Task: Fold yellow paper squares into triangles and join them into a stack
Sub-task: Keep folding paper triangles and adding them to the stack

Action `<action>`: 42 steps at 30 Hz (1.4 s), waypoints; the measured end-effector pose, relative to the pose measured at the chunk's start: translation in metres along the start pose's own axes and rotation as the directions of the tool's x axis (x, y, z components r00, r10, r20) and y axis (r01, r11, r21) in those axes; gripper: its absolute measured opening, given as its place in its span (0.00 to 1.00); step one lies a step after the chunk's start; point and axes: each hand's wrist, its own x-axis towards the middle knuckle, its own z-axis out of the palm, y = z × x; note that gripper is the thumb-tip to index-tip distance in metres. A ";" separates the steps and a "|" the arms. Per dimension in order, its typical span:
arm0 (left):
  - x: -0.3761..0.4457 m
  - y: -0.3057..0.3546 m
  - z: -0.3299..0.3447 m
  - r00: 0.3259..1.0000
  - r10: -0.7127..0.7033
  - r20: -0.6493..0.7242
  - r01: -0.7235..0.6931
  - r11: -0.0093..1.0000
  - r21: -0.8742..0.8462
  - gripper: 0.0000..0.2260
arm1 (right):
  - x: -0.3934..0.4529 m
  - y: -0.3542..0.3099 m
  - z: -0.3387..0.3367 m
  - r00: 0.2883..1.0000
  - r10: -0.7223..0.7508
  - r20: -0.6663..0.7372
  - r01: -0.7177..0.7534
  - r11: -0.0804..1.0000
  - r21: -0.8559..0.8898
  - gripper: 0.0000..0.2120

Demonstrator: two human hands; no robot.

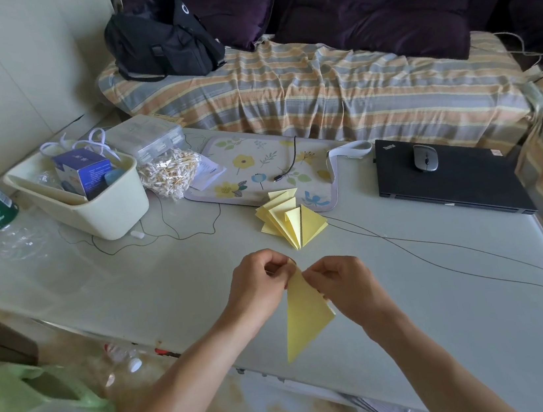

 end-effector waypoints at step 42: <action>-0.001 0.010 -0.003 0.952 -0.293 0.085 0.302 0.865 -0.401 0.11 | 0.000 -0.002 -0.009 0.995 0.081 0.056 -0.082 0.997 0.008 0.05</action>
